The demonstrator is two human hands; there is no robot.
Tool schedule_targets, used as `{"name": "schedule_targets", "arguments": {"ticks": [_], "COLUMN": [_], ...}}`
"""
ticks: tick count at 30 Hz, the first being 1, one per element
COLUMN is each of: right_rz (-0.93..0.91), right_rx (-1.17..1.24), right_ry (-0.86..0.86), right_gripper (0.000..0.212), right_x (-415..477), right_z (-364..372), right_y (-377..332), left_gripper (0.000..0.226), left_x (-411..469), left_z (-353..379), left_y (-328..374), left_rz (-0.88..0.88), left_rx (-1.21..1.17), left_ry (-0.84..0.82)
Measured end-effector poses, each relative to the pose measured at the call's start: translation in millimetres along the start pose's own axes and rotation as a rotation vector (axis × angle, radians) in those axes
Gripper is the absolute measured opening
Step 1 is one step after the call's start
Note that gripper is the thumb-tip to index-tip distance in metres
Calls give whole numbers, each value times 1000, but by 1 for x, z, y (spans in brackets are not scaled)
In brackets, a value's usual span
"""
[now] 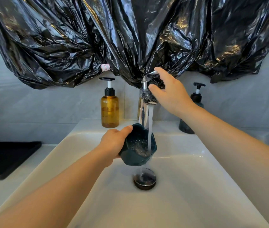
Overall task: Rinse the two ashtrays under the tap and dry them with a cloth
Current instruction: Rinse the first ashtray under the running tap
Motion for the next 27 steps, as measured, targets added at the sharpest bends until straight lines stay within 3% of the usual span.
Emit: {"name": "schedule_targets", "arguments": {"ticks": [4, 10, 15, 22, 27], "right_rz": [-32, 23, 187, 238, 241], "right_rx": [-4, 74, 135, 146, 146], "right_ry": [53, -35, 33, 31, 29], "right_gripper": [39, 51, 49, 48, 48], "right_x": [-18, -48, -88, -90, -90], "right_z": [-3, -14, -10, -11, -10], "right_y": [0, 10, 40, 53, 54], "left_gripper": [33, 36, 26, 43, 51], "left_x": [1, 0, -10, -26, -29], "left_z": [1, -2, -5, -9, -11], "left_y": [0, 4, 21, 41, 45], "left_rz": [12, 64, 251, 592, 720], "left_rx": [9, 15, 77, 288, 455], "left_ry": [-16, 15, 24, 85, 130]}}
Point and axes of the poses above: each hand's wrist, its own x-axis towards the middle knuckle, its own z-axis out of the palm, y = z × x, the point moved 5 cm from there along x, towards the middle knuckle, and after that the axes turned 4 degrees about y, right-handed, at the moved point
